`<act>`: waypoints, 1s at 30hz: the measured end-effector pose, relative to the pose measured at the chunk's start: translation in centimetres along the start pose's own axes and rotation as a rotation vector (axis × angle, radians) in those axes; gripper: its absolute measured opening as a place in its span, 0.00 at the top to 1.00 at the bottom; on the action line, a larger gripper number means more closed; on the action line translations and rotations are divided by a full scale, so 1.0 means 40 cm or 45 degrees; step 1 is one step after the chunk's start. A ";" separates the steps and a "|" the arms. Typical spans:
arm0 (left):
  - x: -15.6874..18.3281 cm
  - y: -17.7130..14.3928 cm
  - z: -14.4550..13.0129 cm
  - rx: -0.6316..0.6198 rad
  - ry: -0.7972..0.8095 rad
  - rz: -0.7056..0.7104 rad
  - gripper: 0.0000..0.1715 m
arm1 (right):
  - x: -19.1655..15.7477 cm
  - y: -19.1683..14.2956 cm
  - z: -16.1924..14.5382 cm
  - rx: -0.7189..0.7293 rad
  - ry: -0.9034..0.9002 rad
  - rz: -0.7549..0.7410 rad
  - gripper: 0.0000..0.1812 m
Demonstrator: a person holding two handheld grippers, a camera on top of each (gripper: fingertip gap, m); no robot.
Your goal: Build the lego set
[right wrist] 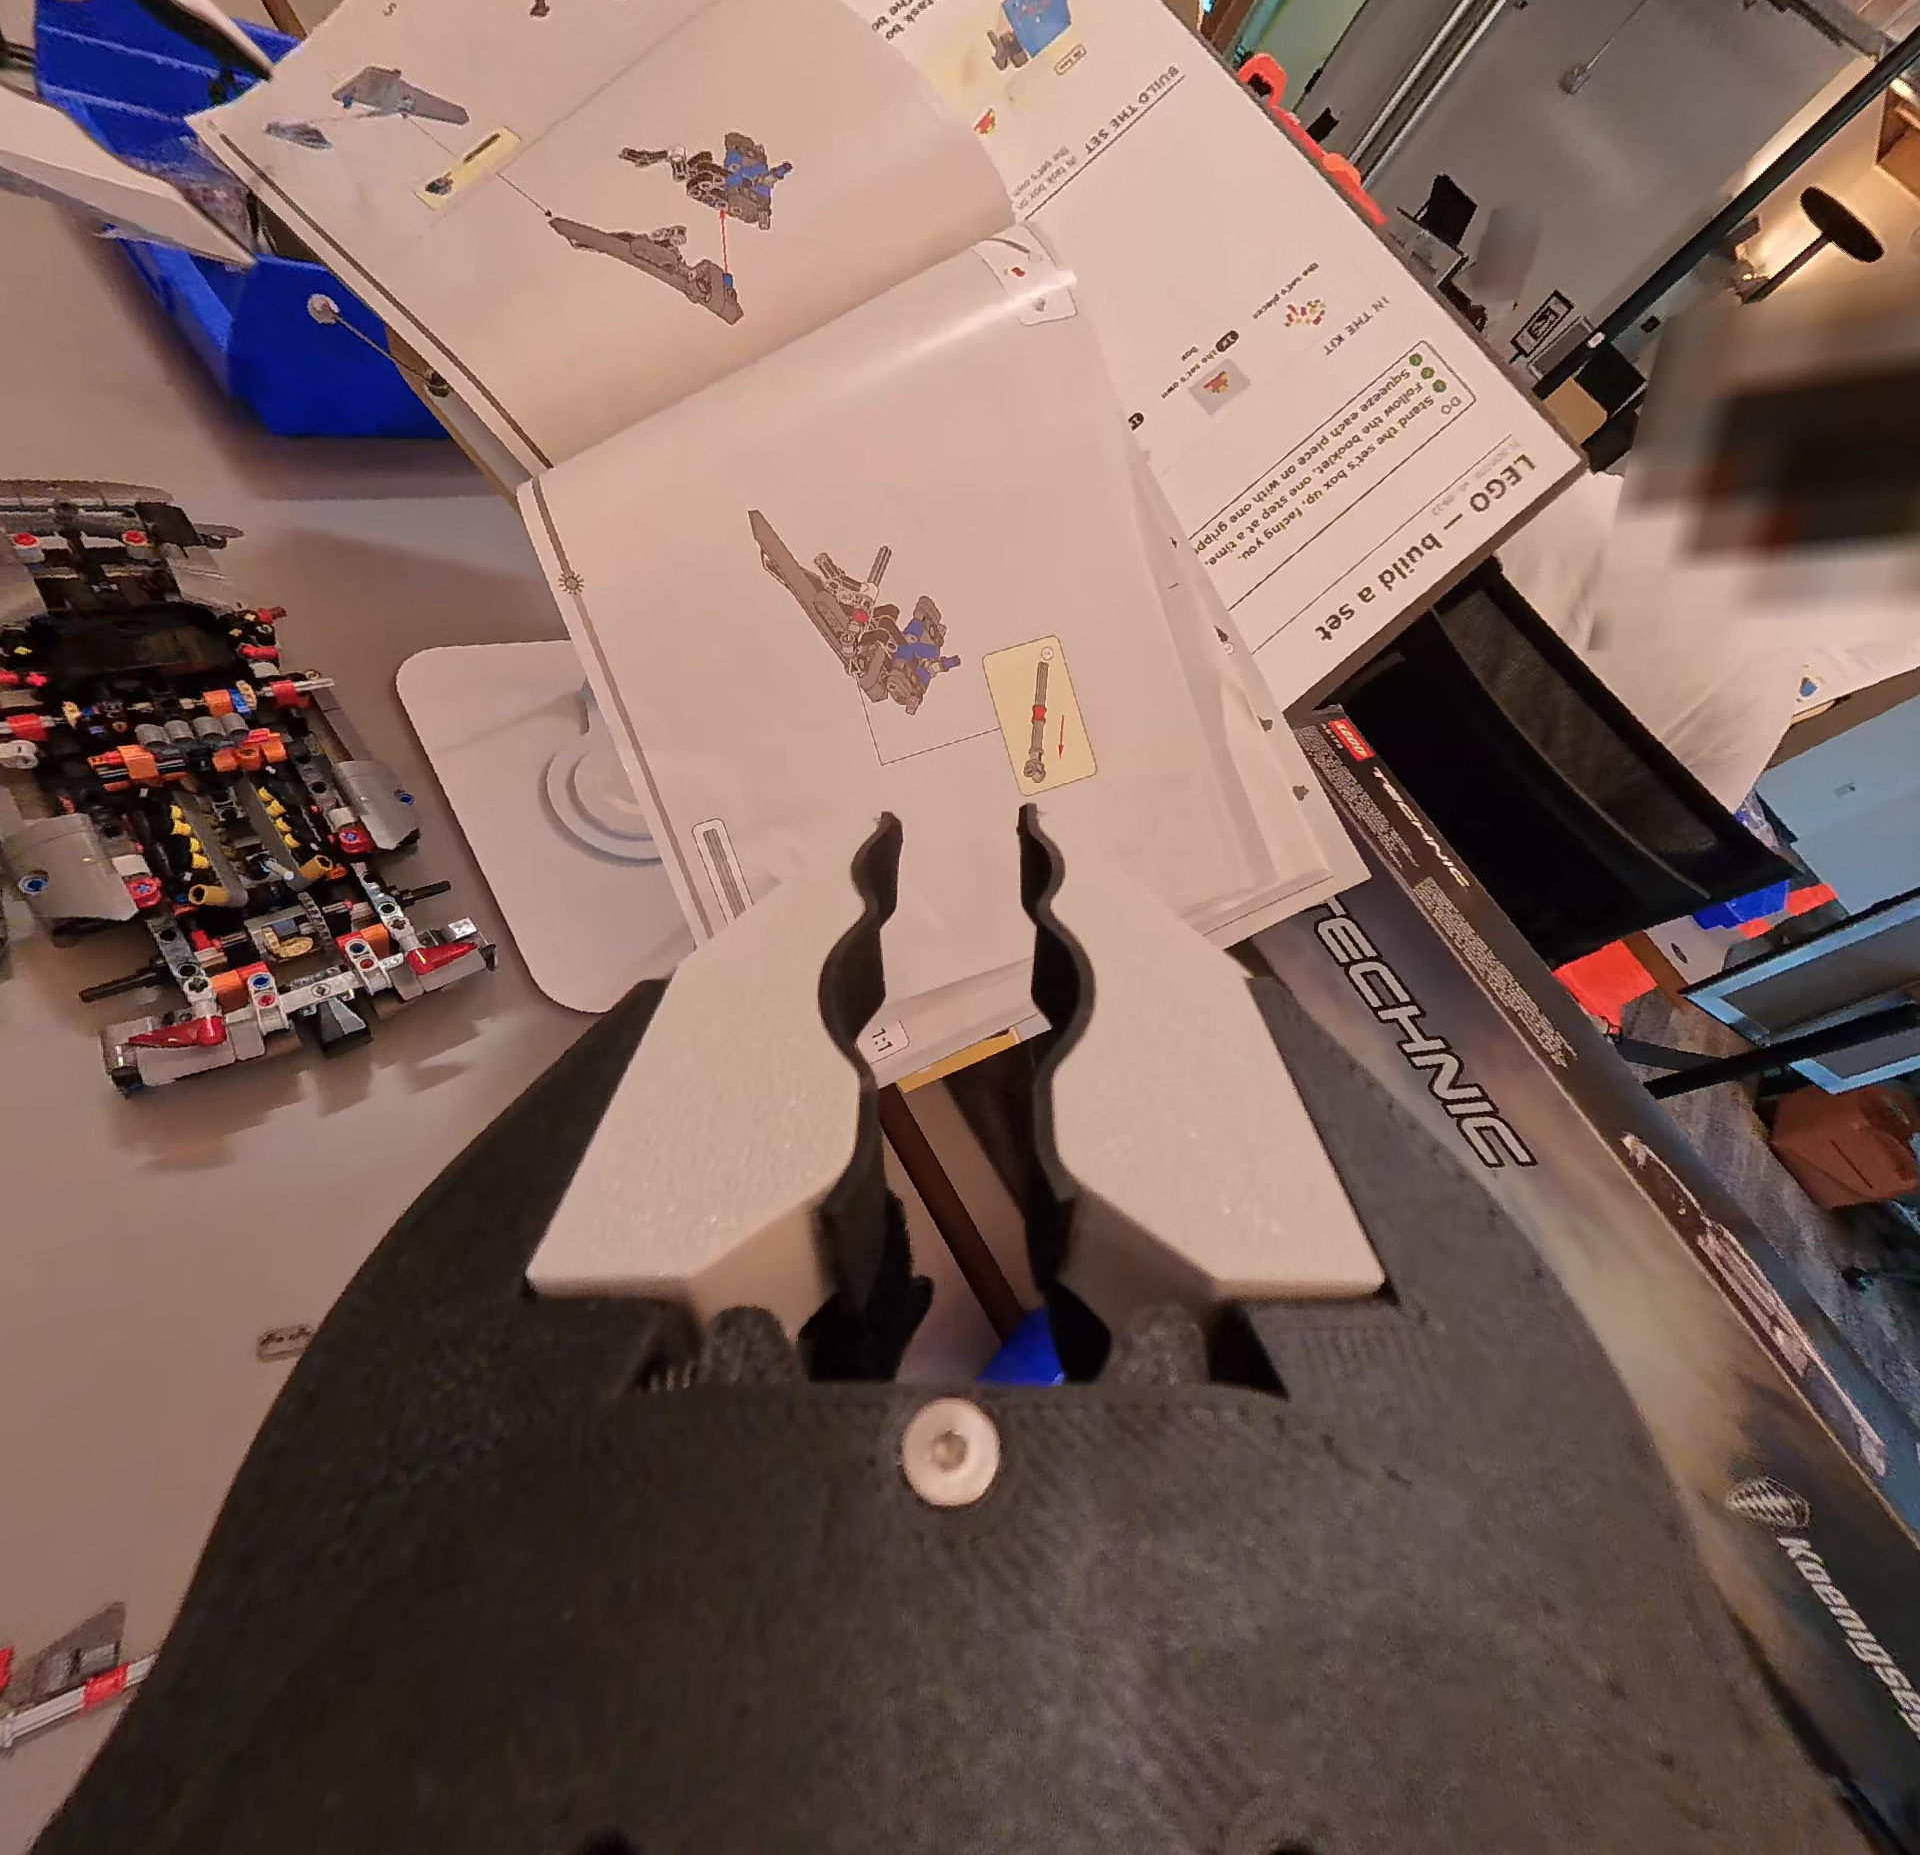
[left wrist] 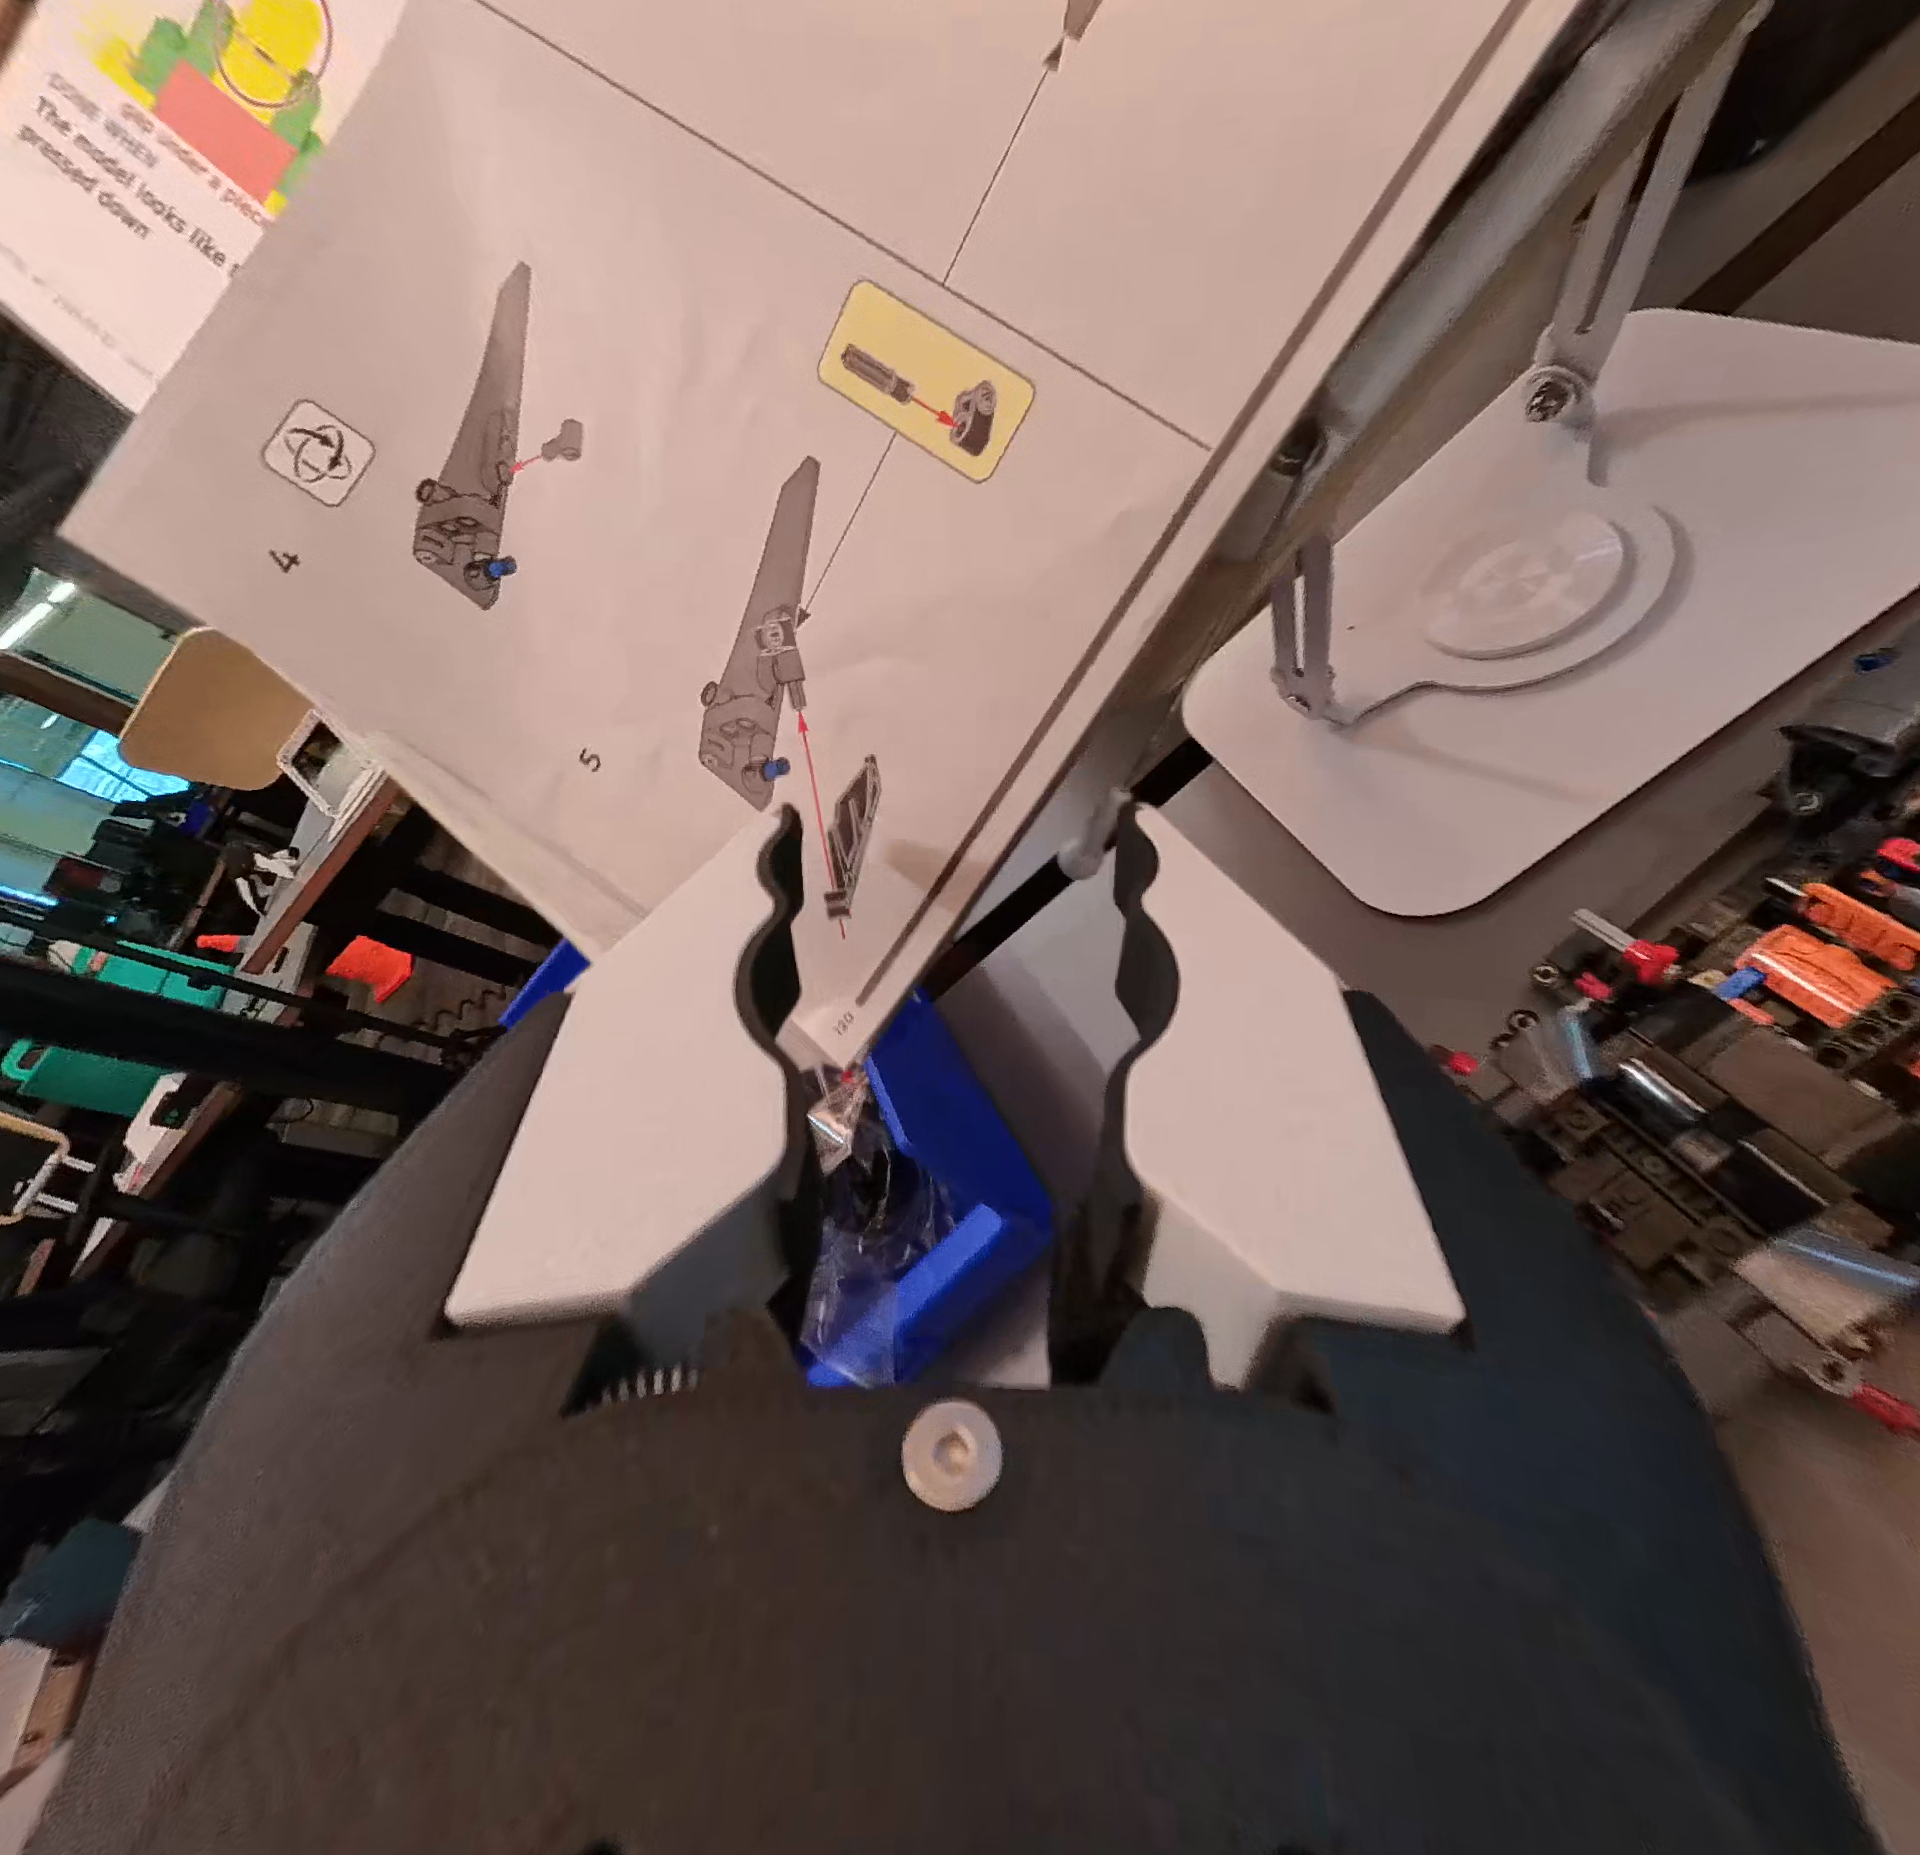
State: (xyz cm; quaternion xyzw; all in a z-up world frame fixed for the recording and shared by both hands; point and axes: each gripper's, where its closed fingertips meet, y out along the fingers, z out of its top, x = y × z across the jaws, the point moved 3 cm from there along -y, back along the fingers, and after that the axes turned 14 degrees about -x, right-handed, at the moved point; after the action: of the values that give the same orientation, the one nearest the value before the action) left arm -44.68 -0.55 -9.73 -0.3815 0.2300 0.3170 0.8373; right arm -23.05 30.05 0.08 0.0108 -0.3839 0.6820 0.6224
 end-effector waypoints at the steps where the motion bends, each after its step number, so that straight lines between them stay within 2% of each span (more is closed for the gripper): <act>1: 0.006 -0.017 -0.002 0.009 -0.011 -0.003 0.66 | 0.000 -0.001 0.001 0.004 0.000 0.001 0.88; 4: 0.042 -0.053 -0.026 0.016 -0.047 -0.054 0.65 | -0.008 -0.001 0.007 0.006 -0.012 0.006 0.88; 8: 0.033 -0.038 -0.062 -0.011 -0.085 -0.020 0.63 | -0.021 -0.001 0.018 0.010 -0.033 0.014 0.88; 14: -0.013 0.014 -0.025 -0.027 -0.076 0.007 0.64 | -0.017 -0.007 0.017 0.019 -0.027 0.012 0.88; 21: 0.012 0.042 -0.008 -0.044 -0.028 0.004 0.78 | -0.007 -0.007 0.007 0.021 -0.009 0.014 0.88; 30: 0.027 0.027 0.004 -0.012 -0.003 -0.008 0.89 | -0.005 -0.011 0.006 0.021 -0.010 0.009 0.88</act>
State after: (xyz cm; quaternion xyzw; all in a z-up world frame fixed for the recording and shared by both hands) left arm -44.68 0.51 -10.85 -0.3856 0.2264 0.3161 0.8367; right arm -22.73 29.71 0.37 0.0173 -0.3808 0.6872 0.6184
